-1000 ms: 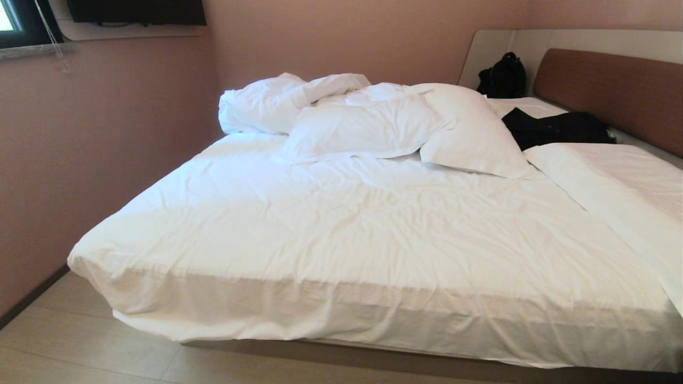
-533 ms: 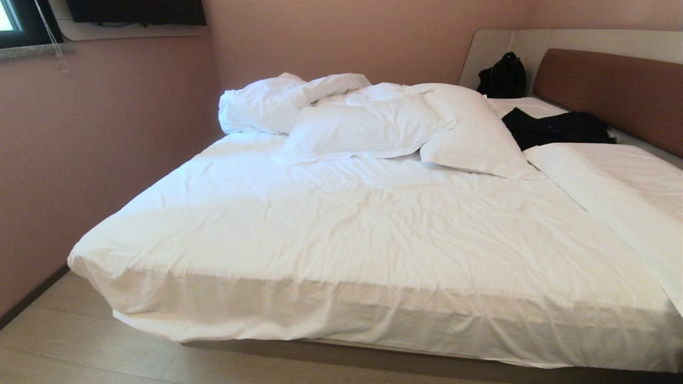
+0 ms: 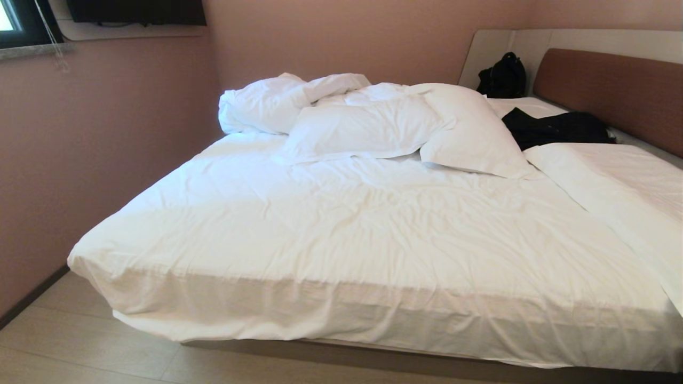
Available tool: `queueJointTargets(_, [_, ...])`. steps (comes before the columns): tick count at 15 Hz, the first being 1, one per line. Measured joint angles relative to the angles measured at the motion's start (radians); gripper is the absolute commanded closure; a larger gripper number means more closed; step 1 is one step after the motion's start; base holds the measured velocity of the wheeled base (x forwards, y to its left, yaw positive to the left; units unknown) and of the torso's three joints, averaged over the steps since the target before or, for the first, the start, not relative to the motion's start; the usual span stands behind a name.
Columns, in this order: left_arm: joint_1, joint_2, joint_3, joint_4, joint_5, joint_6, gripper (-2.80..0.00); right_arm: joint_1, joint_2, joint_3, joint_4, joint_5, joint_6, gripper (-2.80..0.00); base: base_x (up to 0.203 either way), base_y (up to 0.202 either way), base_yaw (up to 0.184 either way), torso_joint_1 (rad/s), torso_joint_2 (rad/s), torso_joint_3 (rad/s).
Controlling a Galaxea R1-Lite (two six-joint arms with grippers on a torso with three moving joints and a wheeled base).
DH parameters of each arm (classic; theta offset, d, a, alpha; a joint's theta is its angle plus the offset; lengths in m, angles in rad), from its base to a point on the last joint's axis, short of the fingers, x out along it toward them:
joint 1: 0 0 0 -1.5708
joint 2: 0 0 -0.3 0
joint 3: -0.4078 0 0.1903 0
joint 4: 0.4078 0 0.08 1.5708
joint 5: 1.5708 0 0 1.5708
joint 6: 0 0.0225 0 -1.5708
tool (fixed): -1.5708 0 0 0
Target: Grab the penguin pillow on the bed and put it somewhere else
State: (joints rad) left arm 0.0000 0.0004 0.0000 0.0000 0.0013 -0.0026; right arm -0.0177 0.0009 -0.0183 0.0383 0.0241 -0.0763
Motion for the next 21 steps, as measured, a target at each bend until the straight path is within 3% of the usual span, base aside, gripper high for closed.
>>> queueJointTargets(21, [0.000,0.000,0.000,0.000,0.001,-0.003,0.00,0.000,0.000,0.001,-0.002,-0.003,0.031,0.00,0.007,0.000,0.000,0.000,0.00,0.000])
